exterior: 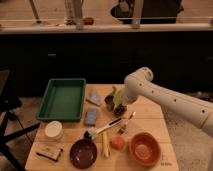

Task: Stack cups into tray

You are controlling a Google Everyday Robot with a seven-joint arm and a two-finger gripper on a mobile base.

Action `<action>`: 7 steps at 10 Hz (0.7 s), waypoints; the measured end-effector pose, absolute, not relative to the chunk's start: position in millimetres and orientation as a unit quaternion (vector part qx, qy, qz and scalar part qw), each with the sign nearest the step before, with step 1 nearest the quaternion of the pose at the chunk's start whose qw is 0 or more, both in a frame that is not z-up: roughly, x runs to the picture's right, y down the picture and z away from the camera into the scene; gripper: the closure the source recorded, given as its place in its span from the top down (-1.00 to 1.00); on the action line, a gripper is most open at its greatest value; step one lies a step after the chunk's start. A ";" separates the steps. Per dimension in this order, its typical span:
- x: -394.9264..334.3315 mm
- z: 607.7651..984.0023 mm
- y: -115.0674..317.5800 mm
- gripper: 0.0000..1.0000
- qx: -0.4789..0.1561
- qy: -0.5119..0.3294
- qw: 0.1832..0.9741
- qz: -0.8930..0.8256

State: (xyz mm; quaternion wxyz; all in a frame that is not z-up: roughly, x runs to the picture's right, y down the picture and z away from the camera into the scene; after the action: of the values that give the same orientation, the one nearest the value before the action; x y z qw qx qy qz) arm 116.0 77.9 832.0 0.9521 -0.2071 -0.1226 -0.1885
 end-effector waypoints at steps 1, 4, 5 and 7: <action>116.7 831.4 77.5 -1.00 -0.206 -0.122 0.953 -0.187; 120.0 826.4 73.3 -1.00 -0.196 -0.115 0.956 -0.185; 120.8 825.2 71.6 -1.00 -0.196 -0.108 0.956 -0.191; 104.5 825.8 68.4 -1.00 -0.210 -0.087 0.947 -0.228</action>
State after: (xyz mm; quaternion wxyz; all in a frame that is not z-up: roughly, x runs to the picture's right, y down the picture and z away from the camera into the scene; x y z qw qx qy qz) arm 104.5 68.4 825.8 0.9467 -0.2100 -0.0872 -0.2283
